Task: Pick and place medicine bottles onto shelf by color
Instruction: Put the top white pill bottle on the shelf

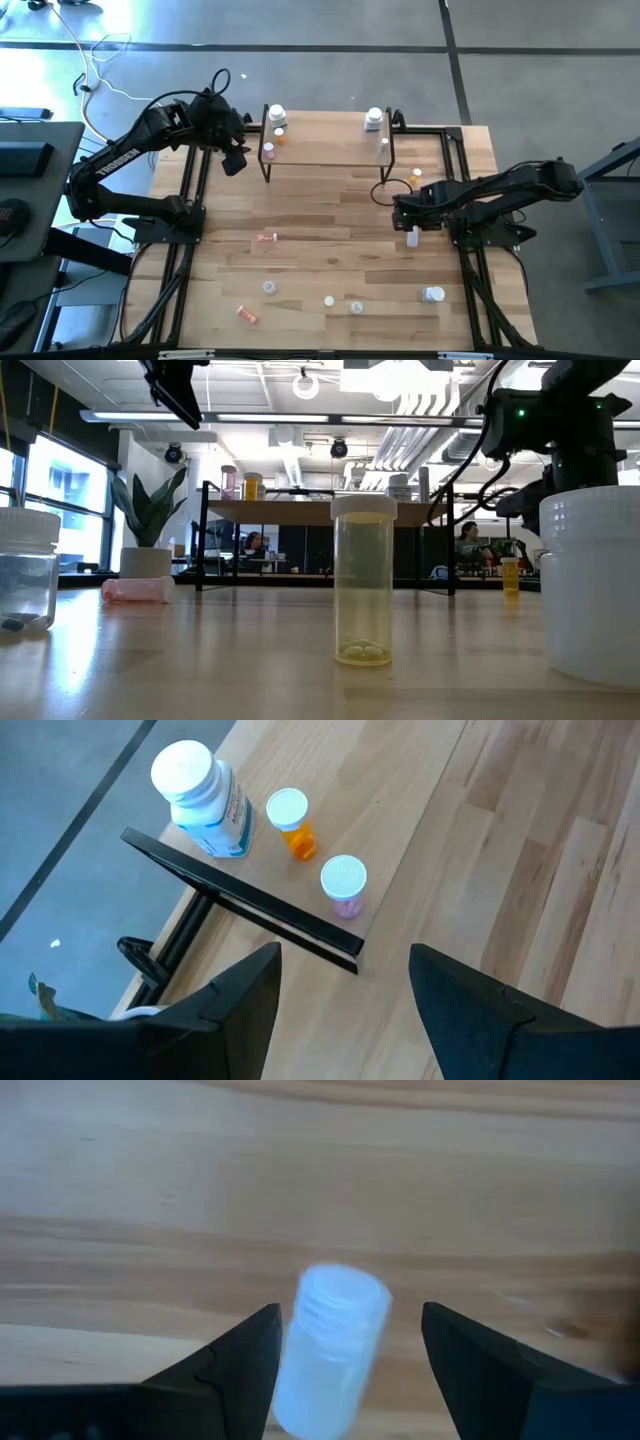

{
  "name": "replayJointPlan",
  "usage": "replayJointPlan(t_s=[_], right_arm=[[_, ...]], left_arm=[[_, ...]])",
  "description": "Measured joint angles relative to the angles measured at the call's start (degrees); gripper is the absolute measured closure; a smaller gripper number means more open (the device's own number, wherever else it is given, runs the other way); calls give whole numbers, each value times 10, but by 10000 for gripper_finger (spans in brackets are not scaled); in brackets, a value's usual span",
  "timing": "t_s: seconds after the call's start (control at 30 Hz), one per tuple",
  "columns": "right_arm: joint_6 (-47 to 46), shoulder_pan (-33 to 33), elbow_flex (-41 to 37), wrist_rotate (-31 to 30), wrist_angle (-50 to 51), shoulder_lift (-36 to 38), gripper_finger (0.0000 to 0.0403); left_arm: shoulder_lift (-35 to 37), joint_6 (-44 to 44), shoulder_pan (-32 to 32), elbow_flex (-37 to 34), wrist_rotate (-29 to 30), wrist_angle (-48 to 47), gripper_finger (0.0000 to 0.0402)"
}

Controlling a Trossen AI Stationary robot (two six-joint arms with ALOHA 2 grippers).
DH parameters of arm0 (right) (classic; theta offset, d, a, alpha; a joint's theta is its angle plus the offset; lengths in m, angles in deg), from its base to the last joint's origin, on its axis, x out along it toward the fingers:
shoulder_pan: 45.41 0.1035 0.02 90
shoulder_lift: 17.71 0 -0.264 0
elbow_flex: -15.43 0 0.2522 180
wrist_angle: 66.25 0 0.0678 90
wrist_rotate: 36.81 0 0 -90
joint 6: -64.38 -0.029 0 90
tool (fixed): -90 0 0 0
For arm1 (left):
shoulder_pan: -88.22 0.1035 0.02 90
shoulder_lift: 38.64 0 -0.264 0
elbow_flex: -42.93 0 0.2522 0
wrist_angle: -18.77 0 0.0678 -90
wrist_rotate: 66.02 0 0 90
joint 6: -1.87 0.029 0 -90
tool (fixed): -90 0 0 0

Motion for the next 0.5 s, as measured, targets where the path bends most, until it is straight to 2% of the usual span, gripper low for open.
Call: replayJointPlan(t_s=[0.27,0.5], right_arm=[[-26,-2,-29,-4,-38,0,181],[-35,-2,-34,-3,-61,0,240]], left_arm=[[0,0,0,0,0,0,192],[0,2,0,0,0,1,192]])
